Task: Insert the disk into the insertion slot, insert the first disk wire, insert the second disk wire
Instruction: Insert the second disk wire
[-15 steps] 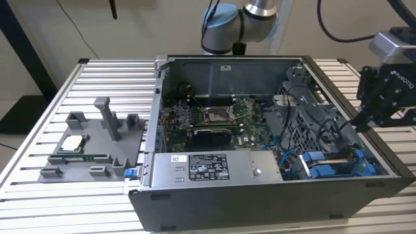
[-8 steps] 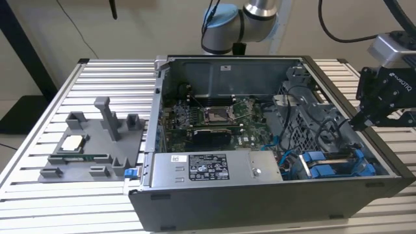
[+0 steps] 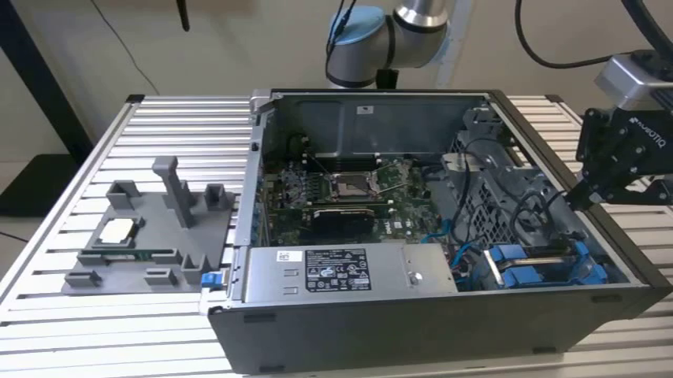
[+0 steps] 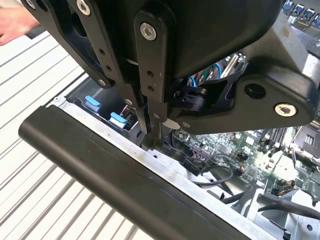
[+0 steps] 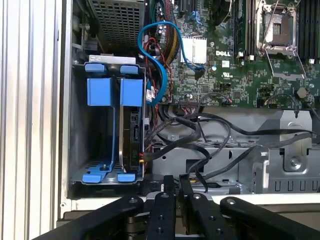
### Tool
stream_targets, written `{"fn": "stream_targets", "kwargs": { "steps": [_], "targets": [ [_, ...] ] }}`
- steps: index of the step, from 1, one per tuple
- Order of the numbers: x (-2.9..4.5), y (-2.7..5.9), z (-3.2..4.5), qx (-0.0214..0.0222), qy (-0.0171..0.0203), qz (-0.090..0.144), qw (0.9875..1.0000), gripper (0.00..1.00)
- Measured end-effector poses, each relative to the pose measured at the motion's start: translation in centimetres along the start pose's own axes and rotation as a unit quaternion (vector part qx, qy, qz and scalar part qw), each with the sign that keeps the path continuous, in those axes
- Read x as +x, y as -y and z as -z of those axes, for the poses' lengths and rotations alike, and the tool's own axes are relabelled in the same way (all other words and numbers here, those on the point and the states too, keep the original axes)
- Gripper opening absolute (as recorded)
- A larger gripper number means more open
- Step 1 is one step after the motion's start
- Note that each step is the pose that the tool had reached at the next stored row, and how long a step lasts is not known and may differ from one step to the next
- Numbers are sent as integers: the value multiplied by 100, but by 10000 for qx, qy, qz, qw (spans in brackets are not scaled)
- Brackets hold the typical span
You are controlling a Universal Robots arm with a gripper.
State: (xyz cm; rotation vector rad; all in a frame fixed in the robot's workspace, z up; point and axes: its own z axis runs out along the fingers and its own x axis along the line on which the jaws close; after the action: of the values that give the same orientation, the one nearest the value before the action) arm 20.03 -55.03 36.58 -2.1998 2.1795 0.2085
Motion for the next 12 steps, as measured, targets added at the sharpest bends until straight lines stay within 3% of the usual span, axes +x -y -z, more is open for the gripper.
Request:
{"fn": "stream_targets", "kwargs": {
  "steps": [5, 12],
  "targets": [
    [-5, -39, 38, 0, 0, -1, 10000, 16],
    [-26, -207, 194, 0, 0, -1, 10000, 16]
  ]
}}
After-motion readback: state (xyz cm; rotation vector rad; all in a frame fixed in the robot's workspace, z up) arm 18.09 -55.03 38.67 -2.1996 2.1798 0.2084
